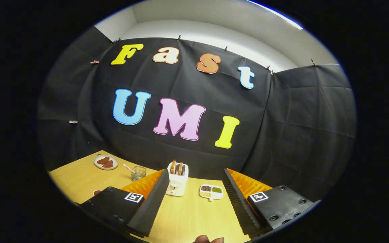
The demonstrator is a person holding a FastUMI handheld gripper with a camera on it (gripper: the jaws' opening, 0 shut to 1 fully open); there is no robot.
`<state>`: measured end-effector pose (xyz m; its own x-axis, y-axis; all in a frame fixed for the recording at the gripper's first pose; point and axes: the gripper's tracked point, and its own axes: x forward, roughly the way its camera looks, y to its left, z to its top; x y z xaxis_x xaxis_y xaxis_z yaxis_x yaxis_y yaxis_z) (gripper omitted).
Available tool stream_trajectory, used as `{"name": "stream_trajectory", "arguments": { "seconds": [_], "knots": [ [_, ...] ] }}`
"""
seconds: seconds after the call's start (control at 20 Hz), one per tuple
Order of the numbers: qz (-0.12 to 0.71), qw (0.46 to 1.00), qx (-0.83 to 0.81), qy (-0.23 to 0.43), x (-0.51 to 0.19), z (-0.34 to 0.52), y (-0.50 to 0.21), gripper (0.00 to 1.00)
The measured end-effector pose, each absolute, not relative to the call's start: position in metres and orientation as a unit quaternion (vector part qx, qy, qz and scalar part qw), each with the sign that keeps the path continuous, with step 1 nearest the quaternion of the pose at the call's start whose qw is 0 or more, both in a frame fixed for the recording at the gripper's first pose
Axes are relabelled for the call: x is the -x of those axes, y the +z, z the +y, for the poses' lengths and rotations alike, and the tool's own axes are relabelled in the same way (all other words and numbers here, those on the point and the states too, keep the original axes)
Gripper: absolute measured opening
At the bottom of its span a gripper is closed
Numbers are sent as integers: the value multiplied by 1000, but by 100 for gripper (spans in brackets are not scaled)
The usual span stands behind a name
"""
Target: Take the bottle from table, then pour the juice into the cup, finally place the bottle on the coaster
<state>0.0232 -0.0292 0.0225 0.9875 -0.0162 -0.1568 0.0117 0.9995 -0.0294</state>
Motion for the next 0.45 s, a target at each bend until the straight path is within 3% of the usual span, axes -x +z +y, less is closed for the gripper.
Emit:
{"name": "stream_trajectory", "arguments": {
  "seconds": [0.45],
  "knots": [
    [87,996,11,1,-24,-7,27,98]
  ]
}}
